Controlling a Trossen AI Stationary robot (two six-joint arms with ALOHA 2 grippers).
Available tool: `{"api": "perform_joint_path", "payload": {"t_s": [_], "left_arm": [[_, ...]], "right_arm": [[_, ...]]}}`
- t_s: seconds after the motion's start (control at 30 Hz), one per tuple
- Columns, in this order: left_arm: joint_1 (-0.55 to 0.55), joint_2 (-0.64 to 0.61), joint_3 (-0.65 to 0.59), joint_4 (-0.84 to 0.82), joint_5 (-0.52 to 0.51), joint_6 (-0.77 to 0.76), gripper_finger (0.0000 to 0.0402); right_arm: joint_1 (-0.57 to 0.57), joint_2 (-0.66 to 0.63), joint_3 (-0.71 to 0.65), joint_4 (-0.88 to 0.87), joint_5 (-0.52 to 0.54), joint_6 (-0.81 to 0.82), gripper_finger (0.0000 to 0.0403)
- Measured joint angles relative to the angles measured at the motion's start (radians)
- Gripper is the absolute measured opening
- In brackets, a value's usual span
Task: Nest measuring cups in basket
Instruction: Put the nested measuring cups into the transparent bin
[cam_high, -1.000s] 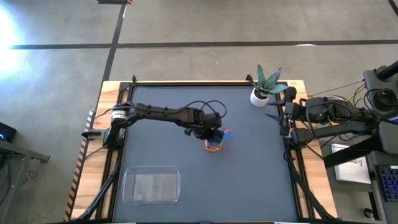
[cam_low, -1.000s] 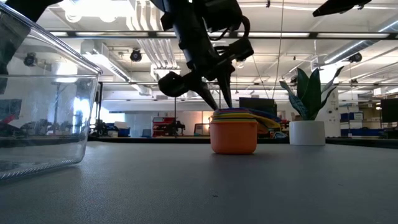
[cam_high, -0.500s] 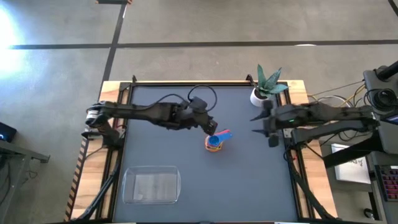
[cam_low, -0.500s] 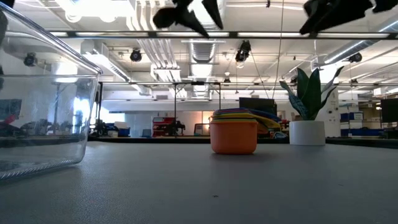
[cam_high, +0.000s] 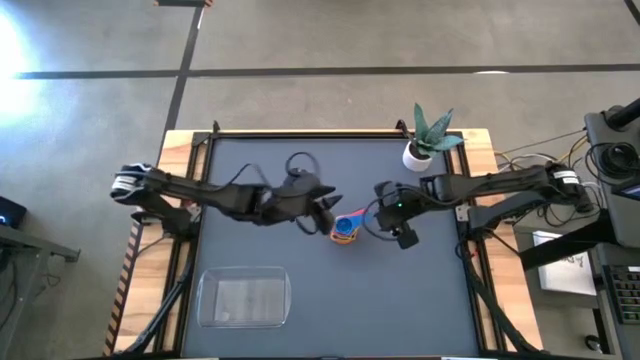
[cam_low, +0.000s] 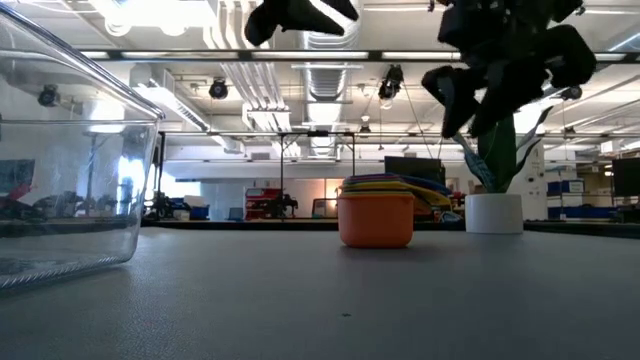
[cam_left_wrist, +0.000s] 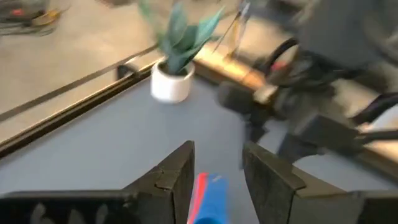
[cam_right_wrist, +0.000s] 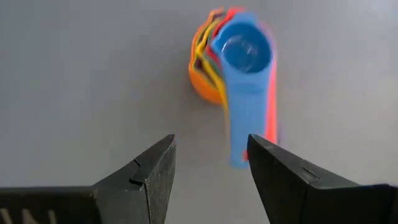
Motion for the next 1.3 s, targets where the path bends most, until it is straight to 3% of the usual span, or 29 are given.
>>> {"api": "perform_joint_path", "payload": {"t_s": [0.13,0.27,0.4,0.53,0.77,1.07,1.3], "left_arm": [[-0.028,-0.090,-0.195,0.344,0.029,0.077,0.0106],[-0.071,-0.102,-0.363,0.723,0.039,0.220,0.0097],[-0.081,-0.064,-0.495,1.083,0.038,0.321,0.0091],[-0.080,-0.026,-0.580,1.269,0.041,0.368,0.0091],[-0.077,-0.020,-0.637,1.310,0.041,0.388,0.0091],[-0.077,-0.027,-0.641,1.306,0.042,0.383,0.0091],[-0.081,-0.034,-0.641,1.276,0.089,0.381,0.0091]], "right_arm": [[-0.030,0.023,0.010,0.030,-0.014,-0.079,0.0187],[-0.065,0.052,0.006,0.053,-0.017,-0.180,0.0200],[-0.105,0.090,0.008,0.066,-0.025,-0.181,0.0238],[-0.131,0.132,0.008,0.079,-0.022,-0.166,0.0294],[-0.136,0.243,0.018,0.167,0.031,-0.154,0.0364],[-0.142,0.452,0.162,0.145,0.029,-0.178,0.0368],[-0.146,0.600,0.289,-0.019,-0.013,-0.200,0.0368]]}}
